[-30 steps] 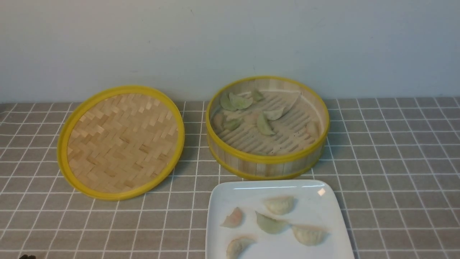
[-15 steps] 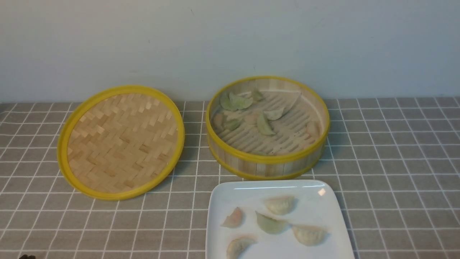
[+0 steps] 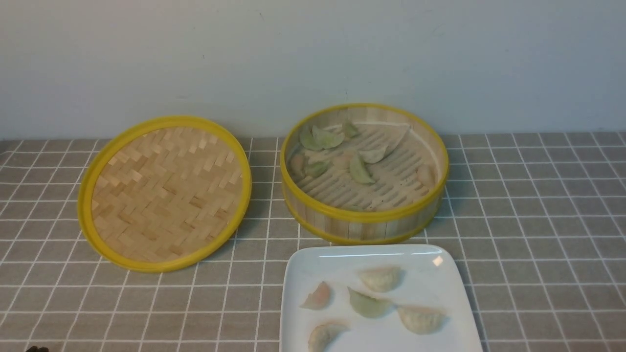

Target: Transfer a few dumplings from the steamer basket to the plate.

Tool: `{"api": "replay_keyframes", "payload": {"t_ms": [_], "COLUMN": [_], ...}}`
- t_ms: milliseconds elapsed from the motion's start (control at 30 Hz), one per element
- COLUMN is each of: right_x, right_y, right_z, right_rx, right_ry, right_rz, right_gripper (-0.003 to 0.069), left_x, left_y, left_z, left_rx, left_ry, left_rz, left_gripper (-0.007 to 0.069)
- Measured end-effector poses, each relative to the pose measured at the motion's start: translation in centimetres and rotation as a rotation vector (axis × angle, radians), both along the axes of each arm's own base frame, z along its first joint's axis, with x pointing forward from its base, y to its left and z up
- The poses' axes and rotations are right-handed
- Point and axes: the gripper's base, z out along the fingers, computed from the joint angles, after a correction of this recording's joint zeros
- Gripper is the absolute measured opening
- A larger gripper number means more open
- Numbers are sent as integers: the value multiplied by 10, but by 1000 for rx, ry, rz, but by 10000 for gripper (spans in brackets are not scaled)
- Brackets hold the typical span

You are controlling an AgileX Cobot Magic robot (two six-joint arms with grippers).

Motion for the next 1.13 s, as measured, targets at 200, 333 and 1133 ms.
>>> {"api": "replay_keyframes", "payload": {"t_ms": [200, 333, 1133], "right_x": [0, 0, 0], "right_y": [0, 0, 0], "right_z": [0, 0, 0], "right_rx": [0, -2, -21], "right_ry": [0, 0, 3], "right_rz": [0, 1, 5], "right_gripper": [-14, -14, -14], "left_x": [0, 0, 0], "left_y": [0, 0, 0], "left_z": [0, 0, 0], "left_rx": [0, 0, -1], "left_ry": [0, 0, 0], "left_rz": [0, 0, 0], "left_gripper": [-5, -5, -5]}}
